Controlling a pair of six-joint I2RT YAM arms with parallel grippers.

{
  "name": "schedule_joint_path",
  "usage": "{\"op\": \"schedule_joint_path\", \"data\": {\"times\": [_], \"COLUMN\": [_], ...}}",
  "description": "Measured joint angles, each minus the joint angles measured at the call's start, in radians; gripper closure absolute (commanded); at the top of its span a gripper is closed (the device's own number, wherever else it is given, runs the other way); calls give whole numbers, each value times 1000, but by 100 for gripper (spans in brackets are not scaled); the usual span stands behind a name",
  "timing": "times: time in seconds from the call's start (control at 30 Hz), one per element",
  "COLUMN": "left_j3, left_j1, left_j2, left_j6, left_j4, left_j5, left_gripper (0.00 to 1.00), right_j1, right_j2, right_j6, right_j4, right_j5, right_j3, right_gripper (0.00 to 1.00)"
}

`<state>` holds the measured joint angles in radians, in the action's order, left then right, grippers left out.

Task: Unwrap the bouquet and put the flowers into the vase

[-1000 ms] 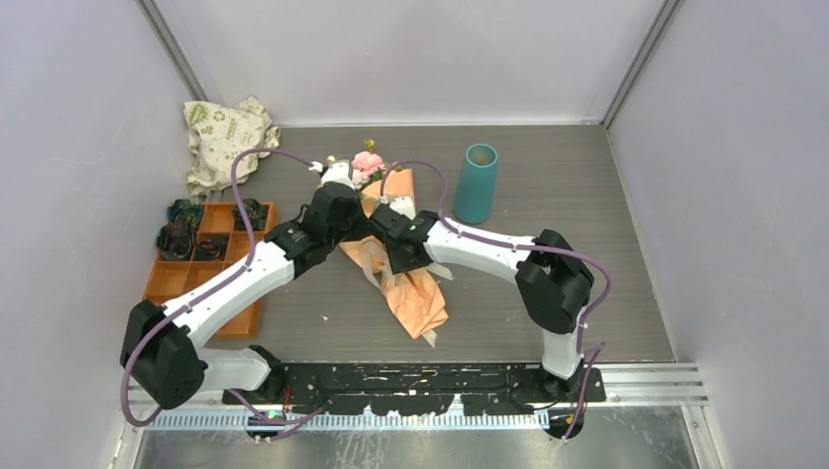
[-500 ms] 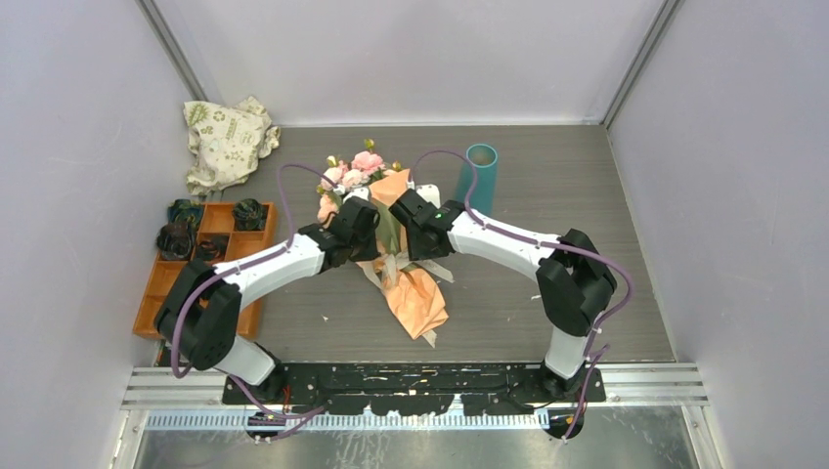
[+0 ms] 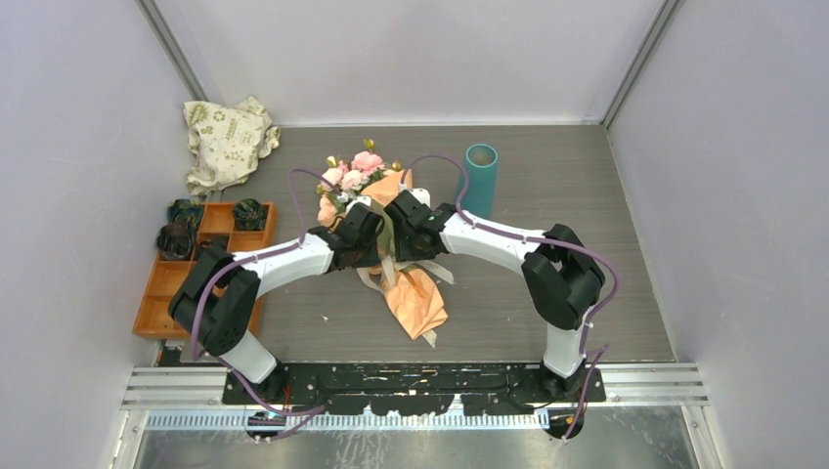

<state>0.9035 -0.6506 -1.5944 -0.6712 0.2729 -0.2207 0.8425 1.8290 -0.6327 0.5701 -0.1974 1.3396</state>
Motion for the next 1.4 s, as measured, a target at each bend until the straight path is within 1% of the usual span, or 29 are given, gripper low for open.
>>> {"op": "schedule_joint_path", "data": {"times": [0.07,0.23,0.53,0.77,0.9,1.07,1.23,1.4], "left_j3": [0,0,-2,-2,-2,-1,1,5], "left_j1": [0,0,0,0,0,0,0,0], "left_j2": [-2,-3,-7,-14,-24,-36,-53,-66], "left_j6": [0,1,1,1,1,1,0,0], "left_j4": [-3,-6,-11,-16,-25,-38,-59,-75], "left_j5": [0,0,-1,-2,-2,-3,-3,-3], "left_gripper": [91,91,92,92,93,93,94,94], "right_j1": [0,-1,0,0,0,0,0,0], "right_j2": [19,42,44,43,15,-90,-201,-274], "right_j6": [-8,-26,-35,-36,-32,-19,13,61], "right_j4": [-18,-44,-63,-61,-35,38,101,172], "right_j5": [16,37,48,41,23,-19,-76,-165], "right_j3": [-2,-10,-10,-10,-10,14,95,174], "right_gripper": [56,68,99,99,99,99,99,99]}}
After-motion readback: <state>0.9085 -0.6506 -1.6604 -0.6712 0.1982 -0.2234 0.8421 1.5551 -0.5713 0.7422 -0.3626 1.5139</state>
